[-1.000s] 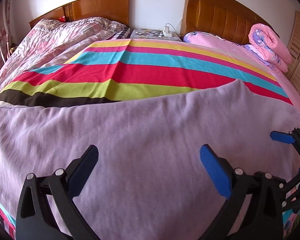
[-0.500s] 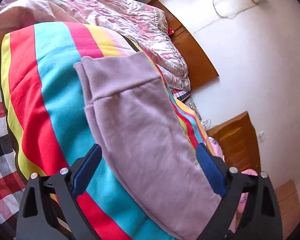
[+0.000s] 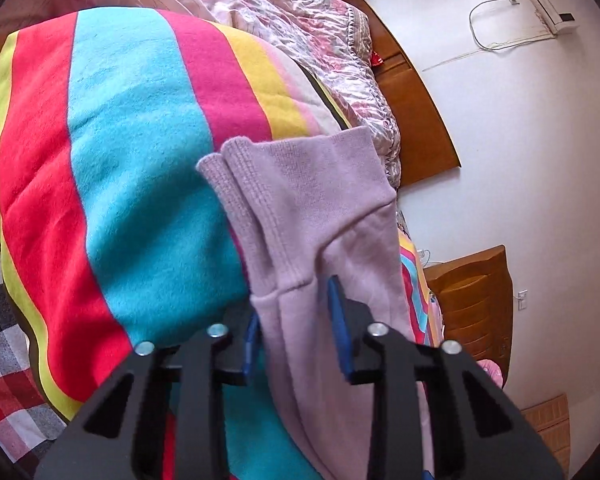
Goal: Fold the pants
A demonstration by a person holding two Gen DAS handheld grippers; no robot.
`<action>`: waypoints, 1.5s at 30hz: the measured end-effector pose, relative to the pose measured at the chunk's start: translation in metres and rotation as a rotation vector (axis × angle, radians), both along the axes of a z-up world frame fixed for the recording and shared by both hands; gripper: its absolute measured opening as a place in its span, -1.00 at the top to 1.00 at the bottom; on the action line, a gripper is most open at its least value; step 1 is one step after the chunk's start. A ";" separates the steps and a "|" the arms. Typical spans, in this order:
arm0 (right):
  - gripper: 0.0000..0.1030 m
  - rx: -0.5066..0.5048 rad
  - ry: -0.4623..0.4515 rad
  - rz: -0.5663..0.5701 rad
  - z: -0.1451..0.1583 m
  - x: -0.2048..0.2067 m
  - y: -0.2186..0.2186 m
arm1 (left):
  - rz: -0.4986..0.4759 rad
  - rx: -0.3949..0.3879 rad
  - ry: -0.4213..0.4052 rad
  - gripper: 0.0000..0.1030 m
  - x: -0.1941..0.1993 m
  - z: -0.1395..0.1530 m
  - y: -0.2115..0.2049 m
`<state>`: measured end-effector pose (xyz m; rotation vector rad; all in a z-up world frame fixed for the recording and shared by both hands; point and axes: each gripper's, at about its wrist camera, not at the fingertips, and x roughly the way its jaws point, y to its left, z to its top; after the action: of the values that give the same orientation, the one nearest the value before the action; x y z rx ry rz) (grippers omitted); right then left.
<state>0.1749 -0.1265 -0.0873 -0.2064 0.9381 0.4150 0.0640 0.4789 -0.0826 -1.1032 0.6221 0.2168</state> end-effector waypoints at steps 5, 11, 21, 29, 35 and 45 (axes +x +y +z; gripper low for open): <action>-0.92 0.002 0.000 -0.001 0.000 0.000 0.000 | 0.036 0.048 -0.089 0.78 -0.006 0.032 -0.008; -0.92 0.102 -0.055 -0.096 0.012 -0.001 -0.020 | -0.167 0.641 -0.153 0.78 0.029 0.156 -0.156; -0.92 0.612 -0.203 -0.392 0.048 -0.033 -0.134 | -1.165 1.169 -0.272 0.10 0.021 0.075 -0.507; -0.92 0.648 -0.046 -0.359 0.041 -0.042 -0.123 | -0.879 0.874 -0.282 -0.77 0.011 0.059 -0.384; -0.69 0.583 0.134 -0.216 0.029 -0.047 -0.058 | -0.651 0.837 -0.094 -0.76 0.014 0.045 -0.299; -0.55 0.488 0.217 -0.197 0.011 -0.063 -0.034 | -0.649 0.875 -0.154 -0.83 -0.004 0.050 -0.308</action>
<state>0.1117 -0.1604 -0.0760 0.3790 1.0290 0.4765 0.0597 0.1708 -0.0328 -0.0479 0.6209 -0.1580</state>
